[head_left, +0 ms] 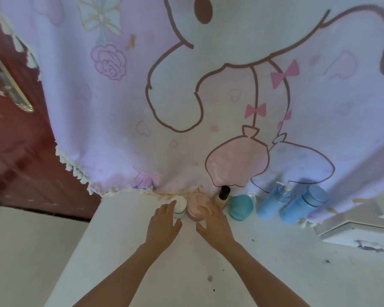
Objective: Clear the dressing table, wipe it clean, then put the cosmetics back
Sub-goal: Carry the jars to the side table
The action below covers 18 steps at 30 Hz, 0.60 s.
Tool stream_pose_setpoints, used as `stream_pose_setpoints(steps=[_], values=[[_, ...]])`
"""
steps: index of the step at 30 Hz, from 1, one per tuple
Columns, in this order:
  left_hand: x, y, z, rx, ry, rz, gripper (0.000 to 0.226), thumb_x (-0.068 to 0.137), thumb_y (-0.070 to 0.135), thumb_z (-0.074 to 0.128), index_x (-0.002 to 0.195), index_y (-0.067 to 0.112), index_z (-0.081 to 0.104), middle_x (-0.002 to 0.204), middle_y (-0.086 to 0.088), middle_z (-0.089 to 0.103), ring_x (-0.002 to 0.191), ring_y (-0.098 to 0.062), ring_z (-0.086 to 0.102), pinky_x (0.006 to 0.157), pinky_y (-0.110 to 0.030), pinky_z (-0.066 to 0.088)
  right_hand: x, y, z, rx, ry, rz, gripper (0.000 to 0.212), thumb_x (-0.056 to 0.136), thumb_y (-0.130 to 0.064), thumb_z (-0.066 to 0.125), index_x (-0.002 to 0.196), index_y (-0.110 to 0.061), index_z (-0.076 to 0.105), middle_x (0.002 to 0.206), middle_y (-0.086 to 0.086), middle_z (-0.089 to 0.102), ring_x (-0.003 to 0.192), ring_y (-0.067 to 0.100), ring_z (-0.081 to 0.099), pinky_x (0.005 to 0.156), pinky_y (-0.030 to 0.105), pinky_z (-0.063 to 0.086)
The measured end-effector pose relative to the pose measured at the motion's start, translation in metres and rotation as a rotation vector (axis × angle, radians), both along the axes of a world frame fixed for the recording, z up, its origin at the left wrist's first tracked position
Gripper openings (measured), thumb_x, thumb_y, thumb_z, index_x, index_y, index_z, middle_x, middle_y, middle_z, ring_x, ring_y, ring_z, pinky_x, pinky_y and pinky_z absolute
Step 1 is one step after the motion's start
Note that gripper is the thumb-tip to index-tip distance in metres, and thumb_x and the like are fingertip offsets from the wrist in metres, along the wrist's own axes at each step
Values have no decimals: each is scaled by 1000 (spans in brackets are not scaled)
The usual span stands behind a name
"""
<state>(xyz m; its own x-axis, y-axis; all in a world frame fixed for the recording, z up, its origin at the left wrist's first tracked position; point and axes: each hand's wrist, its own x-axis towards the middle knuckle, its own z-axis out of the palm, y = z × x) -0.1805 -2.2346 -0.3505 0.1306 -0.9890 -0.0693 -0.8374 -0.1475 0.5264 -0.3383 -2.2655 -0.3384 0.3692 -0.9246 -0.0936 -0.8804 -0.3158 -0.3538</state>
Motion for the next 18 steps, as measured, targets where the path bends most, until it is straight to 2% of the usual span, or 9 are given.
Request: stream_pose_setpoints(steps=[2, 3, 5, 6, 7, 9, 12, 15, 18], values=[[4, -13, -3, -39, -26, -45, 55, 82, 22, 56, 132, 6, 44, 124, -16, 53, 109, -36, 53, 86, -40, 47, 8, -12, -2, -9, 33, 11, 48, 88, -24, 50, 134, -16, 39, 144, 5, 33, 131, 24, 34, 104, 31, 33], [6, -19, -7, -49, -35, -78, 55, 76, 23, 59, 127, 4, 50, 117, -18, 57, 101, -39, 57, 80, -43, 50, 13, -16, -4, -33, 38, 15, 47, 83, -21, 57, 128, -13, 45, 136, 10, 42, 125, 27, 42, 99, 33, 40], [9, -27, -12, -11, -49, -138, 57, 65, 21, 72, 117, 3, 58, 106, -18, 62, 88, -39, 62, 67, -43, 53, 18, -24, -12, -75, 23, 20, 46, 60, -18, 74, 102, -14, 55, 106, 11, 60, 95, 29, 62, 73, 32, 54], [10, -30, -12, 0, -78, -164, 61, 57, 20, 80, 112, 4, 61, 101, -16, 64, 81, -37, 64, 60, -40, 54, 20, -26, -15, -68, 29, 17, 49, 49, -19, 79, 91, -17, 54, 93, 7, 62, 82, 26, 65, 63, 29, 55], [11, -33, -13, -12, -105, -184, 66, 48, 21, 86, 107, 6, 62, 96, -14, 65, 75, -33, 66, 53, -37, 54, 21, -27, -16, -76, 38, 17, 52, 43, -21, 81, 87, -19, 53, 88, 5, 63, 76, 23, 65, 59, 27, 55], [11, -40, -14, -40, -123, -203, 73, 39, 25, 88, 104, 11, 58, 90, -11, 66, 68, -29, 66, 46, -31, 53, 24, -31, -20, -121, 70, 45, 50, 41, -25, 81, 84, -20, 56, 88, 4, 63, 76, 22, 64, 64, 28, 54], [13, -45, -19, -36, -125, -237, 67, 44, 32, 77, 104, 15, 50, 88, -9, 66, 66, -27, 66, 44, -30, 51, 27, -36, -24, -172, 113, 73, 44, 49, -26, 78, 85, -20, 54, 90, 4, 62, 81, 23, 62, 72, 29, 51], [14, -46, -29, 5, -112, -240, 68, 49, 28, 76, 111, 10, 56, 98, -13, 65, 78, -34, 65, 52, -38, 53, 30, -41, -26, -163, 86, 61, 54, 48, -26, 78, 88, -22, 42, 91, 4, 62, 87, 24, 62, 74, 30, 52], [13, -50, -29, 36, -62, -203, 66, 58, 28, 66, 120, 12, 52, 107, -16, 62, 87, -38, 63, 62, -43, 53, 31, -46, -28, -128, 78, 72, 65, 45, -31, 82, 96, -24, 43, 93, 4, 64, 91, 23, 64, 74, 31, 53]])
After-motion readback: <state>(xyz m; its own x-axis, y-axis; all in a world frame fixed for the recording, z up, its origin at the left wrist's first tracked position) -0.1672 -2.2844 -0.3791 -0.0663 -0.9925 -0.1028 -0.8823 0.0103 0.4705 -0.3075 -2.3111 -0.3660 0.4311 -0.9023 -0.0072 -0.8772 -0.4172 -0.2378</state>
